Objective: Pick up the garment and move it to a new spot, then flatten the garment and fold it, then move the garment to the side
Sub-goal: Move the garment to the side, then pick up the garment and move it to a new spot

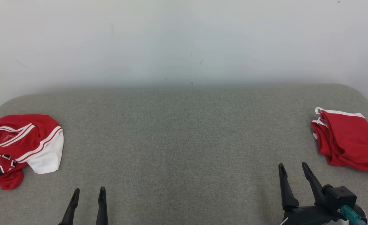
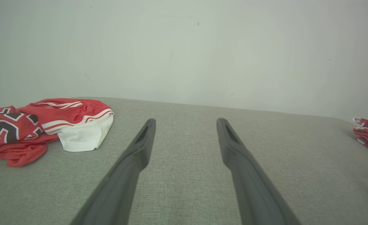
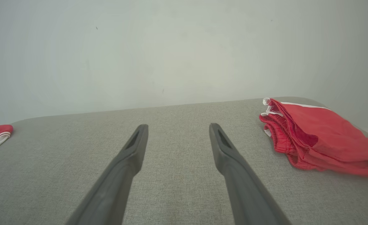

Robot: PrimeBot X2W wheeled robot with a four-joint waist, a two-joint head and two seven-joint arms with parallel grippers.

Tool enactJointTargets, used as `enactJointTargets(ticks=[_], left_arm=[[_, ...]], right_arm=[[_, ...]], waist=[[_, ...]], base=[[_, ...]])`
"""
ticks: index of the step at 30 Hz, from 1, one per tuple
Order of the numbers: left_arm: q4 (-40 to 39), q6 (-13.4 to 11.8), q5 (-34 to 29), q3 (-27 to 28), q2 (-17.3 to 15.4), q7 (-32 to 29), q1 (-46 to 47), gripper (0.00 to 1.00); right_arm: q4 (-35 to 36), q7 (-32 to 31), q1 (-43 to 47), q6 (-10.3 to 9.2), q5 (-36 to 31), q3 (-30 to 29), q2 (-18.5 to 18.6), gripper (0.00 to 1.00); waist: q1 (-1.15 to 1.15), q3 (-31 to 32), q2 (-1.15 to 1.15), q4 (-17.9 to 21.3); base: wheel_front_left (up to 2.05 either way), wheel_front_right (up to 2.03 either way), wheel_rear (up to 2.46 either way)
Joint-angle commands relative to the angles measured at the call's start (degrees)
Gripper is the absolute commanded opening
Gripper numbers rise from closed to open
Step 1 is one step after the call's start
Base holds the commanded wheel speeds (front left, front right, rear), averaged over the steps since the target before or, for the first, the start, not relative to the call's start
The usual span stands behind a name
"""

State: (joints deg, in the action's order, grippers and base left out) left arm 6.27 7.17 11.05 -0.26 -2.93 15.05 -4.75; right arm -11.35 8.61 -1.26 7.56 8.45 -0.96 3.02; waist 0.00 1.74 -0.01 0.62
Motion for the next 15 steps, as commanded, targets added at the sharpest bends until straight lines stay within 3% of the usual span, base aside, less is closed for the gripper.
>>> enactJointTargets(ticks=[1, 15], left_arm=[[0.1, 0.4, -0.1, 0.0, 0.0, 0.2, -0.9, 1.0], [0.2, 0.3, 0.2, -0.7, -0.2, 0.2, 0.0, 1.0]], right_arm=[[-0.1, 0.3, 0.0, -0.12, -0.5, 0.0, 0.0, 1.0], [-0.5, 0.6, -0.2, -0.12, -0.1, 1.3, -0.2, 1.0]], waist=[[0.0, 0.1, 0.01, -0.1], [0.0, -0.5, 0.01, -0.7]], base=[[0.0, 0.0, 0.0], [0.0, 0.0, 0.0]])
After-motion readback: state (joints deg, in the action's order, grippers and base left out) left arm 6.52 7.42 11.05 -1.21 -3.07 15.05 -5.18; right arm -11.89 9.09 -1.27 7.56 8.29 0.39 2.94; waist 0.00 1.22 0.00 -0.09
